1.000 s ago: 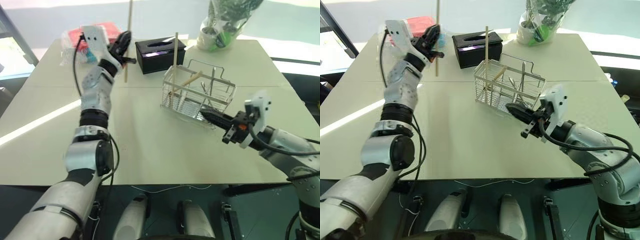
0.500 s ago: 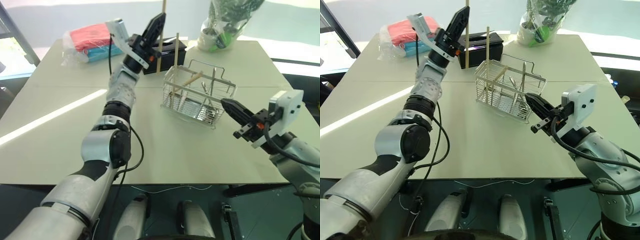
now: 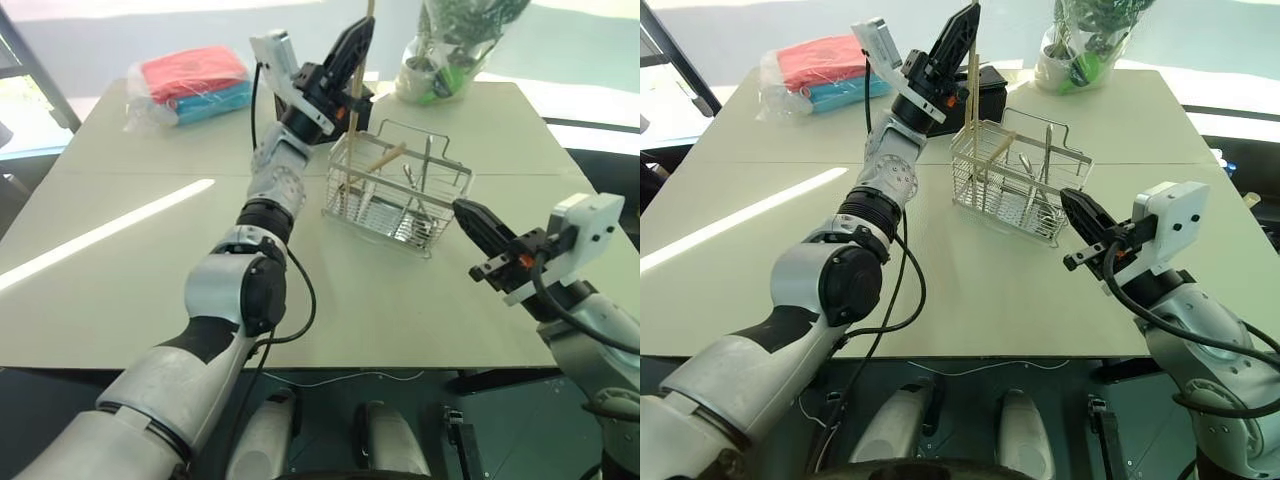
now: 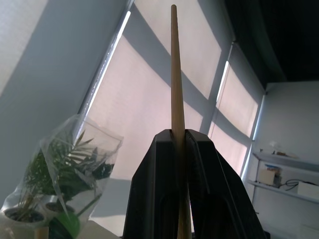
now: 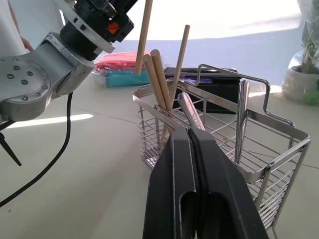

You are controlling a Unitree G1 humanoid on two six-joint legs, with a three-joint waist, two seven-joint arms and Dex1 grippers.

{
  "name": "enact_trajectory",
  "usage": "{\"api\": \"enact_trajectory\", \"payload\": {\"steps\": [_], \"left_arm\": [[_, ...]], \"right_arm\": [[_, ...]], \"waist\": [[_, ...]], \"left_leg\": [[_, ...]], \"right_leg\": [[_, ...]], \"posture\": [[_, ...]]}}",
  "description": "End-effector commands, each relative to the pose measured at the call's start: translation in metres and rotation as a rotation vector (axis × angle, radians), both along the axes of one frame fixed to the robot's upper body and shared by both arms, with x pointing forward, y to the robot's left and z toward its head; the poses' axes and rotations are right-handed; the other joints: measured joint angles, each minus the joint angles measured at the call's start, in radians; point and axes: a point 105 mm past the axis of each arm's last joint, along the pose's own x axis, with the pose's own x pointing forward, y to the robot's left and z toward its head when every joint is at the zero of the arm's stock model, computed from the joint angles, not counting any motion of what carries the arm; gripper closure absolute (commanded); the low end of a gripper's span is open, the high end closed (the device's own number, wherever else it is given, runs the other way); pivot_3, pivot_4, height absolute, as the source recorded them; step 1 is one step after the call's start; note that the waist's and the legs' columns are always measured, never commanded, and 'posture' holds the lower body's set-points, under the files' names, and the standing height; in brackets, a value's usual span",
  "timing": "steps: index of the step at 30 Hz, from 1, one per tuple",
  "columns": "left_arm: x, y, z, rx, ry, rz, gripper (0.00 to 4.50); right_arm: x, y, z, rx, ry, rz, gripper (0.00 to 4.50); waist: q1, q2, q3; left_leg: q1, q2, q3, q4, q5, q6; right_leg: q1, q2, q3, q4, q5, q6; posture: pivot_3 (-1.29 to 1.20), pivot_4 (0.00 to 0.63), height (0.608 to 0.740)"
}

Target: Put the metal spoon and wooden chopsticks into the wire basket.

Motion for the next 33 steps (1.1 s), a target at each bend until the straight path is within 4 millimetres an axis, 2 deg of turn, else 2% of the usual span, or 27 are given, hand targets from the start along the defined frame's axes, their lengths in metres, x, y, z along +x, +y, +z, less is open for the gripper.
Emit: {"api": "enact_trajectory", "payload": {"steps": [1,7,11,16,25,29,33], "left_arm": [[-0.002,-0.007,-0.005,0.050,-0.024,0.035,4.47],[0.003,-0.008,-0.023,0.111,-0.002,0.116,4.47],[0.007,-0.005,-0.025,0.107,0.020,0.177,4.47],[0.007,-0.003,-0.009,0.041,0.023,0.163,4.47],[-0.002,0.002,0.032,0.007,-0.098,0.175,4.47],[-0.004,0.004,0.038,0.021,-0.135,0.204,4.47],[-0.004,0.000,0.033,0.068,-0.149,0.227,4.47]], "right_arm": [[-0.008,0.003,0.013,-0.004,-0.064,0.008,4.50],[-0.008,0.004,0.014,0.002,-0.063,0.012,4.50],[-0.008,0.006,0.013,0.008,-0.060,0.015,4.50],[-0.009,0.007,0.011,0.013,-0.053,0.017,4.50],[-0.009,0.011,0.009,0.032,-0.052,0.025,4.50],[-0.008,0.012,0.008,0.040,-0.056,0.027,4.50],[-0.007,0.014,0.007,0.049,-0.063,0.026,4.50]], "waist": [[0.000,0.000,0.000],[0.000,0.000,0.000],[0.002,0.000,0.000],[0.001,0.000,0.000],[0.001,0.000,0.000],[0.000,0.000,0.000],[0.000,0.000,0.000]], "left_leg": [[0.000,0.000,0.000,0.000,0.000,0.000],[0.000,0.000,0.000,0.000,0.000,0.000],[0.000,0.000,0.000,0.000,0.000,0.000],[0.001,0.000,0.000,0.001,0.000,0.000],[0.001,0.000,0.000,0.001,0.000,0.000],[0.001,0.000,0.000,0.001,0.000,0.000],[0.001,0.000,0.000,0.001,0.000,0.000]], "right_leg": [[0.000,0.000,0.000,0.000,0.000,0.000],[0.000,0.000,0.000,0.000,0.000,0.000],[0.001,0.000,0.000,0.000,0.000,0.000],[0.001,0.000,0.000,0.000,0.000,0.000],[0.001,0.000,0.000,0.000,0.000,0.001],[0.001,0.000,0.000,0.000,0.000,0.001],[0.002,0.001,0.000,0.001,0.000,0.001]], "posture": [[0.00,0.150,0.740],[0.00,0.150,0.740],[0.00,0.150,0.740],[0.00,0.150,0.740],[0.00,0.150,0.740],[0.00,0.150,0.740],[0.00,0.150,0.740]]}}
